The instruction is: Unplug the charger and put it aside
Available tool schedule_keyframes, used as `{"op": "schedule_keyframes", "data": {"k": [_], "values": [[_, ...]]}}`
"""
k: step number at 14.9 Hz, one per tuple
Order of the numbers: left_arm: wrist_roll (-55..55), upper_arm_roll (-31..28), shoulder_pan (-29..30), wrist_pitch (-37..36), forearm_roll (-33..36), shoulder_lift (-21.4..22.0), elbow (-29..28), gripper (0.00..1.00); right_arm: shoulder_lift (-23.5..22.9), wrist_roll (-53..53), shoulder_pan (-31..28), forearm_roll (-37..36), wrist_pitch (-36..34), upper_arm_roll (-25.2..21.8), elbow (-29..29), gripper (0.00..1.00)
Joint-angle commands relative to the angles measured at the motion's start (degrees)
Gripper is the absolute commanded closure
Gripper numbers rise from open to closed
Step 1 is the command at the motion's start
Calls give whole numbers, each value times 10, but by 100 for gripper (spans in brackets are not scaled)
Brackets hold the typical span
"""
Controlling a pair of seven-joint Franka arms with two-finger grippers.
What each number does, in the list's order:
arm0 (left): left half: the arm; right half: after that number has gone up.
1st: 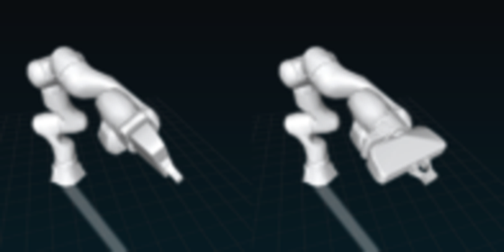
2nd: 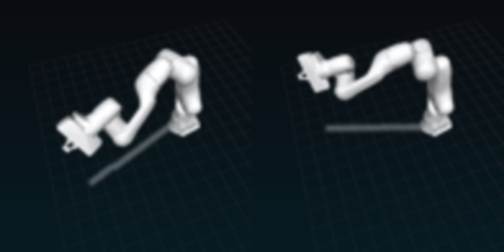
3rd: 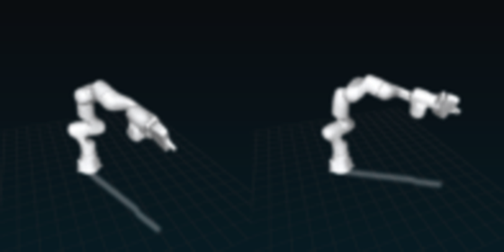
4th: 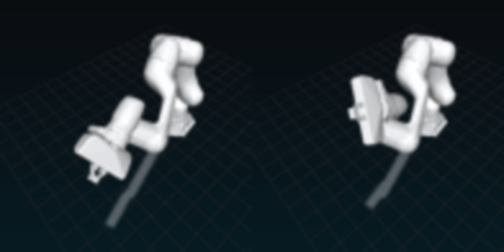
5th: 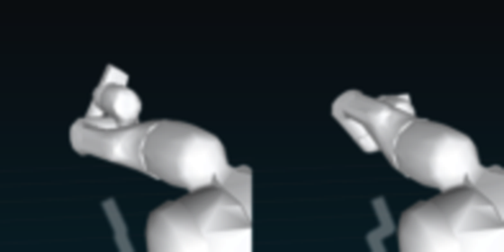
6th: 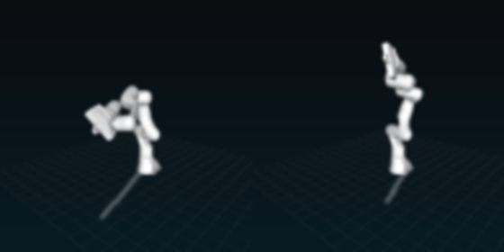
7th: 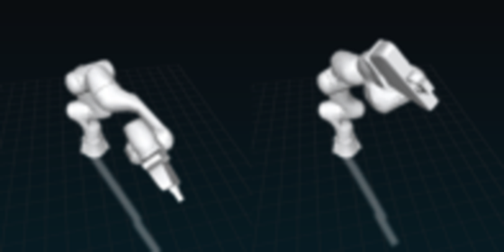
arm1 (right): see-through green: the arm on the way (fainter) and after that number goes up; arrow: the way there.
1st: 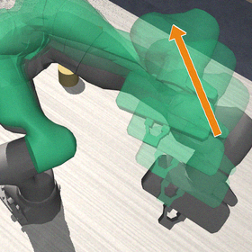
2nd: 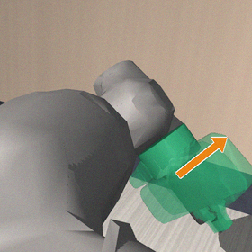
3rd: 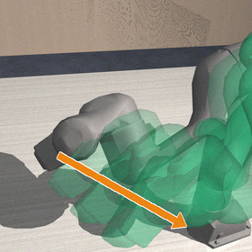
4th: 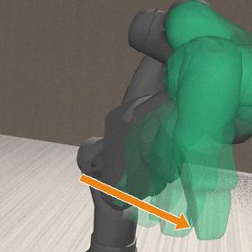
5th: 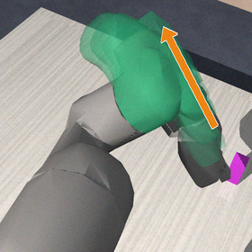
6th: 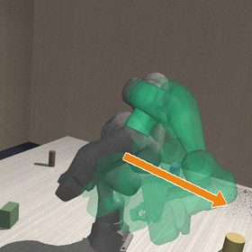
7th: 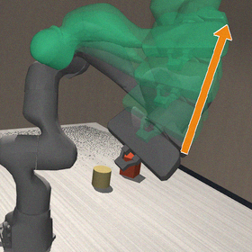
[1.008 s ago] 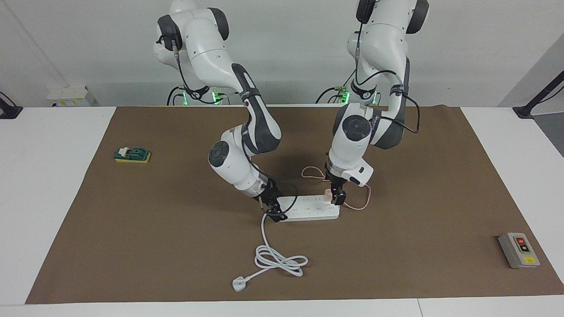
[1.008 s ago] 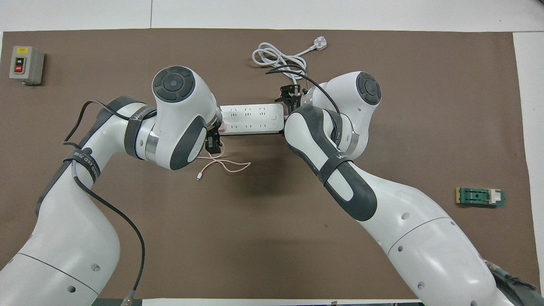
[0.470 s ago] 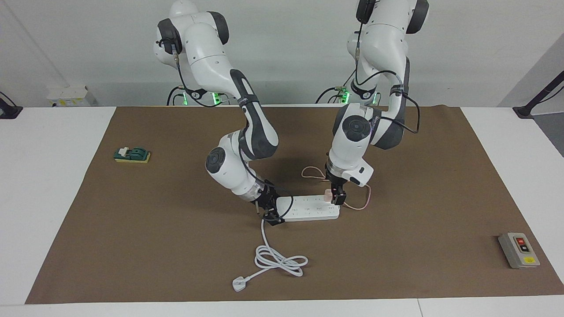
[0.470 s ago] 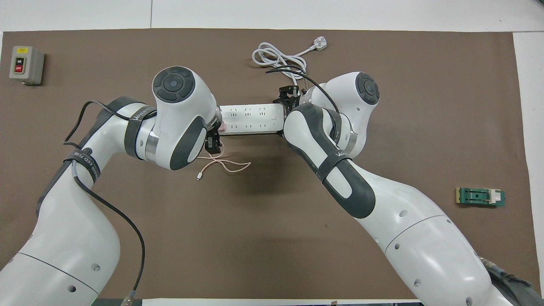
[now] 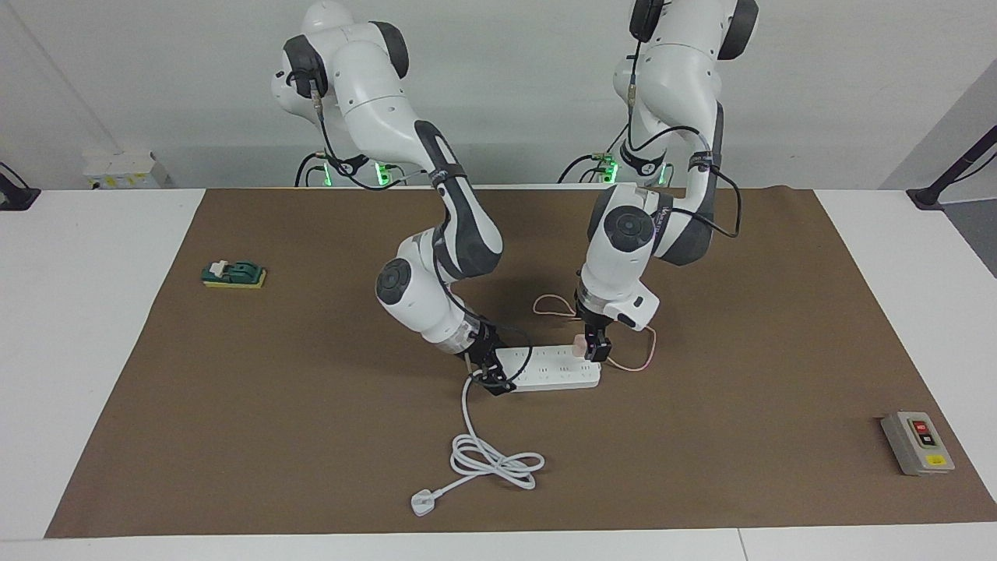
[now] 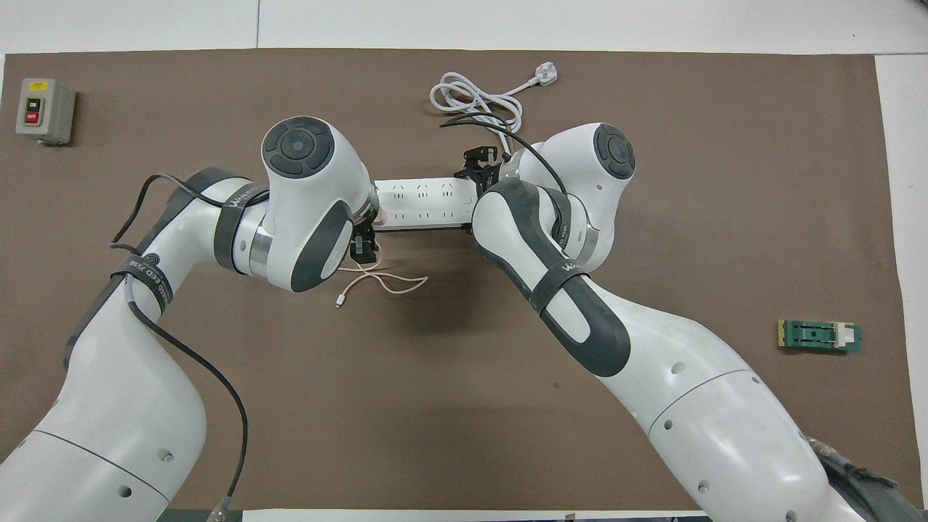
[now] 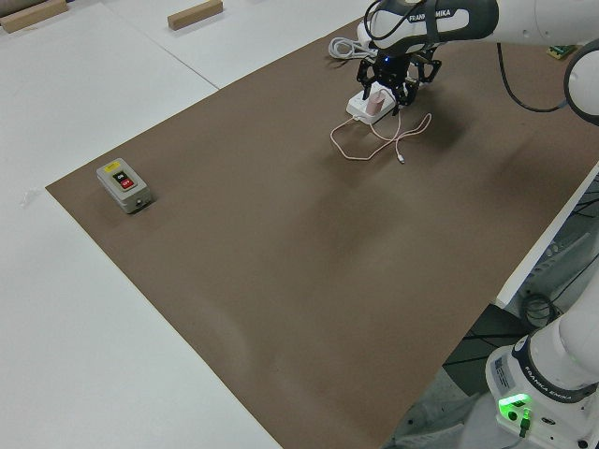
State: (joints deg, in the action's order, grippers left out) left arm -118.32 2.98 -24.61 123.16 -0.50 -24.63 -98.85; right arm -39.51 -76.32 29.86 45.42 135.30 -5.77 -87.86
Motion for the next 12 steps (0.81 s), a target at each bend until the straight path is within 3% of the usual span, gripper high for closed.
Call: {"op": "schedule_keyframes", "data": {"k": [1, 3, 4, 6, 8, 9, 12], "values": [[-6, -6, -8, 14, 9, 4, -11, 9, -14, 18, -2, 8, 9, 2, 15, 100], [-5, -6, -8, 13, 10, 4, -11, 14, -14, 26, -4, 12, 9, 3, 14, 100], [-5, -6, -8, 13, 9, 4, -11, 25, -14, 28, -5, 13, 9, 3, 14, 100], [-2, -6, -8, 14, 10, 4, -11, 50, -14, 29, -4, 13, 10, 3, 14, 100], [7, -6, -9, 16, 10, 3, -11, 93, -14, 31, -4, 13, 10, 2, 12, 100], [11, -6, -9, 18, 10, 3, -11, 100, -14, 31, -4, 13, 10, 3, 12, 100], [12, -7, -12, 20, 10, 3, -10, 100, -14, 31, -5, 13, 10, 3, 12, 100]]}}
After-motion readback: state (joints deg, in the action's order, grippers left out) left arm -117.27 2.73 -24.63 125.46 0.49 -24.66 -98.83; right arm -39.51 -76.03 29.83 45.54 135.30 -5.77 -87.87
